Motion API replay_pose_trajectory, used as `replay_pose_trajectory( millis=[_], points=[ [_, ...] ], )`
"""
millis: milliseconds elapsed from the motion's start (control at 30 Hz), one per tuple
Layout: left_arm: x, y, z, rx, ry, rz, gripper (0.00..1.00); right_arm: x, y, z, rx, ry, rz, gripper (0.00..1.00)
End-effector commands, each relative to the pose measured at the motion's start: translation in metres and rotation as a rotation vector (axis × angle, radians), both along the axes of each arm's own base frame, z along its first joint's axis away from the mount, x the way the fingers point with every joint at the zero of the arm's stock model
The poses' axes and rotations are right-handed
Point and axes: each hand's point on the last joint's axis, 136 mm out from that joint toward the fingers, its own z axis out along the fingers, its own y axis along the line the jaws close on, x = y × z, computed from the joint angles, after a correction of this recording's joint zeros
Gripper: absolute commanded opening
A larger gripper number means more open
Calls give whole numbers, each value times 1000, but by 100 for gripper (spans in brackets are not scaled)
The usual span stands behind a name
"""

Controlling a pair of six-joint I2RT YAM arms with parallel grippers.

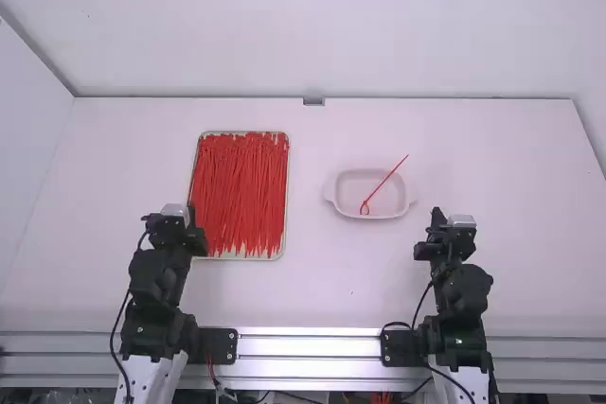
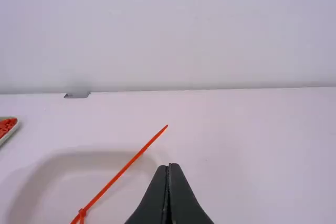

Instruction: Fasten the cable tie

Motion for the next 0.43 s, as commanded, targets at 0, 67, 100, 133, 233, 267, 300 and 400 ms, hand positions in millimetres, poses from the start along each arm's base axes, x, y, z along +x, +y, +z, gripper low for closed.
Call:
replay_pose_trajectory(
  millis=[0, 67, 100, 133, 233, 267, 300, 400],
  points=[
    [-1, 0, -7, 1, -9, 1, 0, 0, 0, -5, 3, 9, -1, 0],
    [-2, 0, -13, 1, -9, 1, 0, 0, 0, -5, 3, 9, -1, 0],
    [-2, 0, -17, 1, -9, 1, 0, 0, 0, -5, 3, 9, -1, 0],
    [-2, 0, -18, 1, -9, 1, 0, 0, 0, -5, 3, 9, -1, 0],
    [-3, 0, -18, 1, -28, 1, 0, 0, 0, -5, 3, 9, -1, 0],
    [-3, 0, -17, 1, -33, 1, 0, 0, 0, -5, 3, 9, -1, 0],
    [-3, 0, -15, 1, -43, 1, 0, 0, 0, -5, 3, 9, -1, 0],
    [-3, 0, -14, 1, -45, 1, 0, 0, 0, -5, 3, 9, -1, 0]
  ],
)
